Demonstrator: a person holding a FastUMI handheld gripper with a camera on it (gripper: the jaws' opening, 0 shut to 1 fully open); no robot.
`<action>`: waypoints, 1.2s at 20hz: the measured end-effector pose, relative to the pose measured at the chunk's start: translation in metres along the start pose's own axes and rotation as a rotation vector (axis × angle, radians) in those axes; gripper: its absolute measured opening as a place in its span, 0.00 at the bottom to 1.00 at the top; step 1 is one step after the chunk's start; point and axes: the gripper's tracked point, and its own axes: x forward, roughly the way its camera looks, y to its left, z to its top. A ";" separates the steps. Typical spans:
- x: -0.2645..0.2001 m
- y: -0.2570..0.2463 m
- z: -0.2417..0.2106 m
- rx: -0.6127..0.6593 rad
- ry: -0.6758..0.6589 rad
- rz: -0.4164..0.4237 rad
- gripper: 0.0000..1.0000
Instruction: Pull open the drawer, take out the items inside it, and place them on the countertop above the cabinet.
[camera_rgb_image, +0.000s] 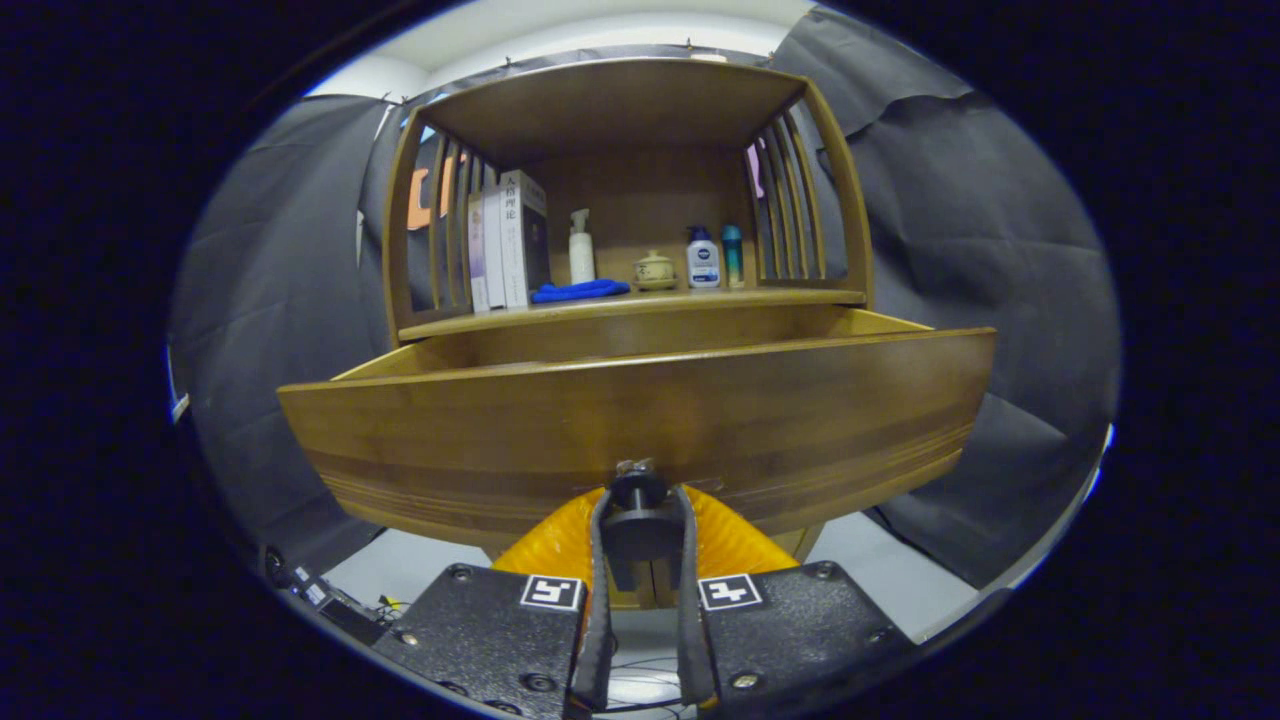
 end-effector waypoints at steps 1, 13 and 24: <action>-0.005 0.000 -0.002 0.000 0.006 0.004 0.29; -0.023 0.001 -0.012 -0.009 0.098 0.038 0.38; -0.072 0.029 0.077 0.005 0.079 0.245 1.00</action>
